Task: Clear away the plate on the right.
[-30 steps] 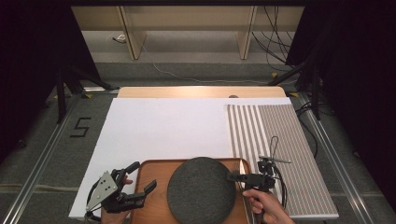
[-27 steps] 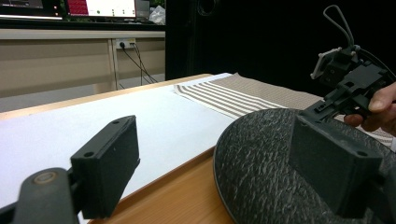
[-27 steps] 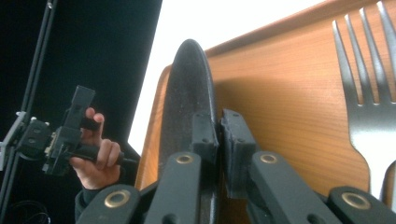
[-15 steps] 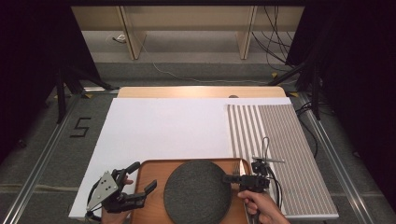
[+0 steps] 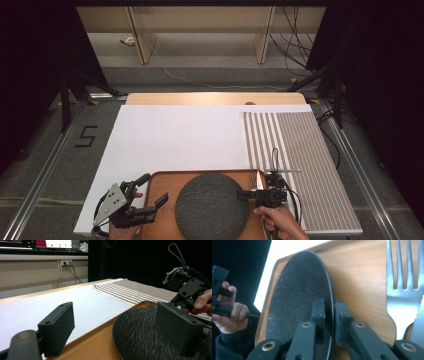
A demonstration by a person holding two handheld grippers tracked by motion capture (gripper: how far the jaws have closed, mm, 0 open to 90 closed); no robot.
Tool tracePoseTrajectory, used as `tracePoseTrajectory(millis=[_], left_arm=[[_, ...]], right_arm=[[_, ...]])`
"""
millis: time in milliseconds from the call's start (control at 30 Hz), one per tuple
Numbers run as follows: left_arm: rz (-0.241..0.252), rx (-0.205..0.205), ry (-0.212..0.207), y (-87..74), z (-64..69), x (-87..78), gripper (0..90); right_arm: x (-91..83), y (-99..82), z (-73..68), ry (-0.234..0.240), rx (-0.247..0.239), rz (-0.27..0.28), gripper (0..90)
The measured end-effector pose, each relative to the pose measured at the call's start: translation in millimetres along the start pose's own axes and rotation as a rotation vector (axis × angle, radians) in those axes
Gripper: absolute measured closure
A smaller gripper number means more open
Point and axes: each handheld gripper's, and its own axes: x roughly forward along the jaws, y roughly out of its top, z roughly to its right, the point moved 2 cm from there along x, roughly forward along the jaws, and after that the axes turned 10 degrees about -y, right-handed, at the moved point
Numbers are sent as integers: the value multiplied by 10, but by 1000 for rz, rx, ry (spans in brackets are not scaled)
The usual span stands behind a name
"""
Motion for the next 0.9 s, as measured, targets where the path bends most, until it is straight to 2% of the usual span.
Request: tracePoseTrajectory(millis=[100,400,600,767,900], left_arm=[[2,-2,0,-1,-2,-1,162],[-1,-1,-2,-2,3,1,162],[-4,-3,-5,-4,4,3,162],[-8,0,-9,-6,4,8,162],[-9,-2,-11,-6,5,10,162]], right_arm=[[8,-3,-4,-8,-9,-7,801],[27,-20,-69,-92,-93,-16,751],[28,-25,-99,-118,-140,-10,712],[11,-23,-138,-124,-177,-14,632],[-48,-28,-188,-156,-245,-3,568]])
